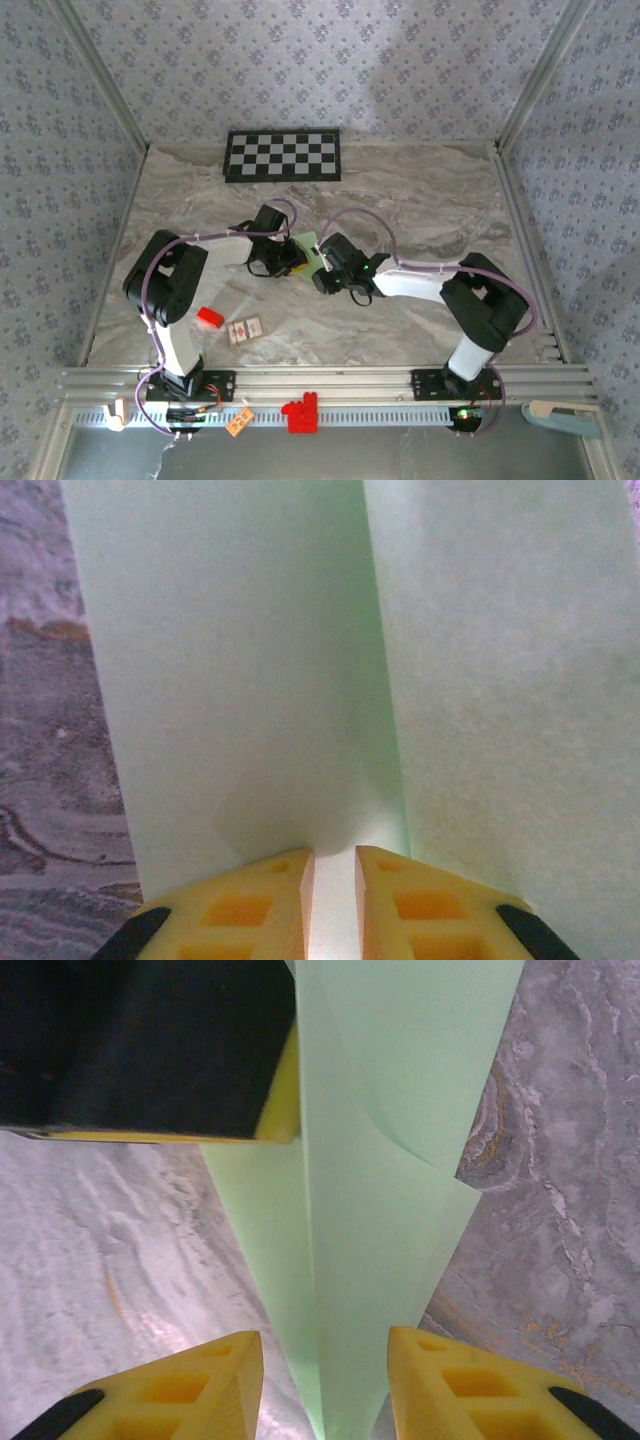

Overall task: Fold a paper plane with a square sheet of paper (pick it up from the middle)
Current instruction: Fourth fold the wing at the center of the table.

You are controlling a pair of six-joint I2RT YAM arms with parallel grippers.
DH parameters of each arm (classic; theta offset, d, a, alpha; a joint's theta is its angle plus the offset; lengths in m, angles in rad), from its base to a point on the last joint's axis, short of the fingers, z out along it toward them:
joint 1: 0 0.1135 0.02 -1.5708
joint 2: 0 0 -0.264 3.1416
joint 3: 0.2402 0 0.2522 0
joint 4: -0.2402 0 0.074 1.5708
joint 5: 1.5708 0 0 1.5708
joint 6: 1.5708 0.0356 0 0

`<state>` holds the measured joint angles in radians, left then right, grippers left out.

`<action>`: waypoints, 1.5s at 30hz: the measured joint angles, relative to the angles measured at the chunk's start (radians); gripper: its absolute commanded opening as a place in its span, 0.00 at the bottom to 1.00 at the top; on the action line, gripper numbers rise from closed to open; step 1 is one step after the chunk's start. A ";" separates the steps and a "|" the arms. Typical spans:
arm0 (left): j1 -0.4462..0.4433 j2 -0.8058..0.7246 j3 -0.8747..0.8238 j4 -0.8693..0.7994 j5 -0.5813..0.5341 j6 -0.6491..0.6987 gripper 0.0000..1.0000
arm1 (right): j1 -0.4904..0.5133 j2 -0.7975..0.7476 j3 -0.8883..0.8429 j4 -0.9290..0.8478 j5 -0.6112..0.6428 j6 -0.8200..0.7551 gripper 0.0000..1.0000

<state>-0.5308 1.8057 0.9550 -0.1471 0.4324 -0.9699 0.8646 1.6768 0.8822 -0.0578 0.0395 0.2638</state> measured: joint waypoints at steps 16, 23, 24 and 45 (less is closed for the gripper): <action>0.000 0.000 0.000 0.000 0.000 0.000 0.20 | 0.020 0.074 0.061 -0.030 0.083 -0.037 0.21; 0.000 0.000 0.000 0.000 0.000 0.000 0.20 | 0.020 0.088 0.066 -0.035 0.091 -0.037 0.26; 0.000 0.000 0.000 -0.001 0.000 0.000 0.19 | 0.020 0.089 0.067 -0.036 0.095 -0.037 0.26; 0.000 0.000 0.000 -0.006 0.000 0.000 0.19 | -0.010 0.095 0.069 -0.034 0.018 -0.045 0.09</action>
<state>-0.5304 1.8057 0.9550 -0.1532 0.4320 -0.9699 0.8543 1.7714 0.9516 -0.0914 0.0578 0.2192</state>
